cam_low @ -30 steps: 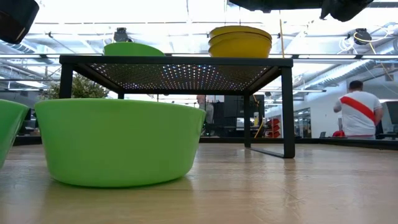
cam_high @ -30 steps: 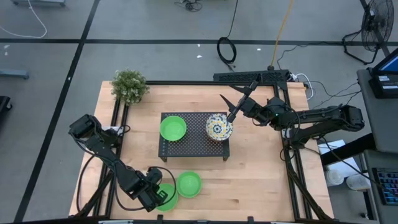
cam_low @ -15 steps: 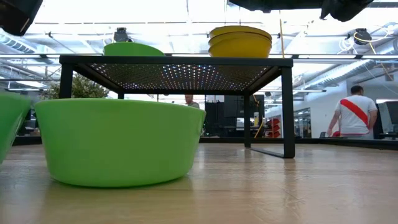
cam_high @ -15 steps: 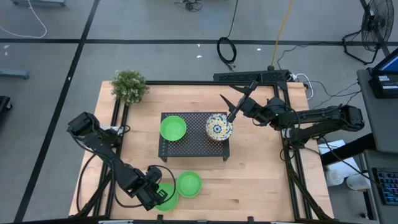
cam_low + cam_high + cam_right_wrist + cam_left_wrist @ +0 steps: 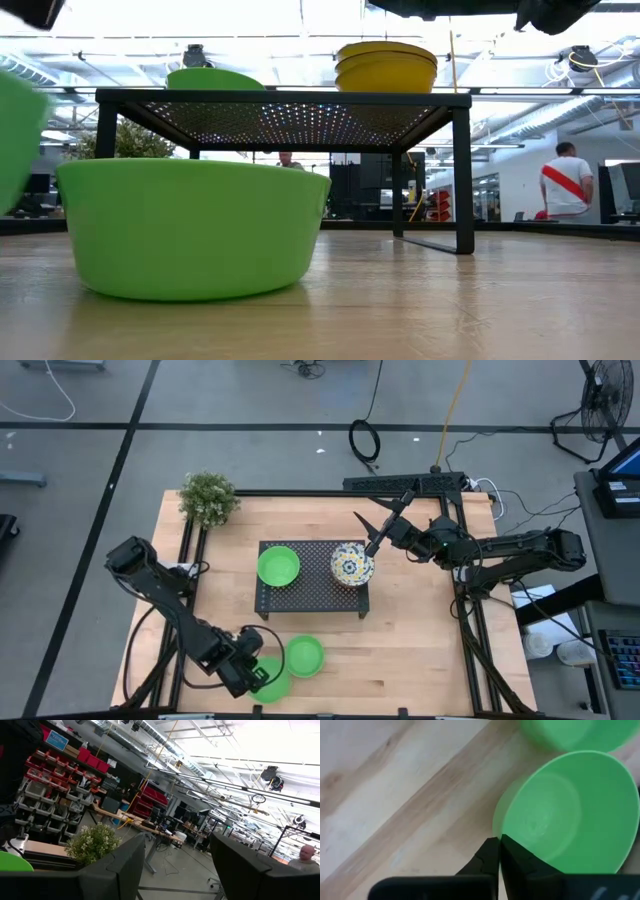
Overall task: Pick & Place Mini bowls
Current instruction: Stack the left green bowl on top of the green bowl on the shelf
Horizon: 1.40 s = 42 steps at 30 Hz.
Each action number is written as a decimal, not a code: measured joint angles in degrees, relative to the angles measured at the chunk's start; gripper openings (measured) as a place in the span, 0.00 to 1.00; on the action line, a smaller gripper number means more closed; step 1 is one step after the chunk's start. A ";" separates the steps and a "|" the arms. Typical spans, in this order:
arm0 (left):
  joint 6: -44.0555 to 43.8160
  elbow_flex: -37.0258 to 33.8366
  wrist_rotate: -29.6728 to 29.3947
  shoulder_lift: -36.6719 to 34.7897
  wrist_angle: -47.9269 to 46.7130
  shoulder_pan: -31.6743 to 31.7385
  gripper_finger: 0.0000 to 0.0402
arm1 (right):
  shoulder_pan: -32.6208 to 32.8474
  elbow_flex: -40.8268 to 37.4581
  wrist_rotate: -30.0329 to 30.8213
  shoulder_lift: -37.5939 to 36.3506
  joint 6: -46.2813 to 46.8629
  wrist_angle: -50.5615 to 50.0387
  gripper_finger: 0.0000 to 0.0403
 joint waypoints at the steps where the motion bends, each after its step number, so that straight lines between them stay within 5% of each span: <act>1: 1.01 0.21 -1.09 -0.50 0.44 -0.05 0.01 | 0.06 0.00 0.00 -0.01 0.01 0.01 0.53; 14: 22.78 0.95 -22.33 -11.80 6.89 0.85 0.03 | 0.15 0.00 0.00 0.00 -0.01 0.02 0.53; 21: 29.95 0.95 -28.62 -20.36 5.77 4.92 0.02 | 0.15 0.02 0.00 0.00 0.00 0.02 0.53; 33: 39.32 0.95 -23.35 -36.21 4.96 22.04 0.01 | 0.17 0.00 0.00 0.00 0.01 0.02 0.53; 42: 38.51 5.24 -18.89 -40.25 -7.81 34.91 0.01 | 0.17 0.00 0.00 0.00 0.01 0.02 0.53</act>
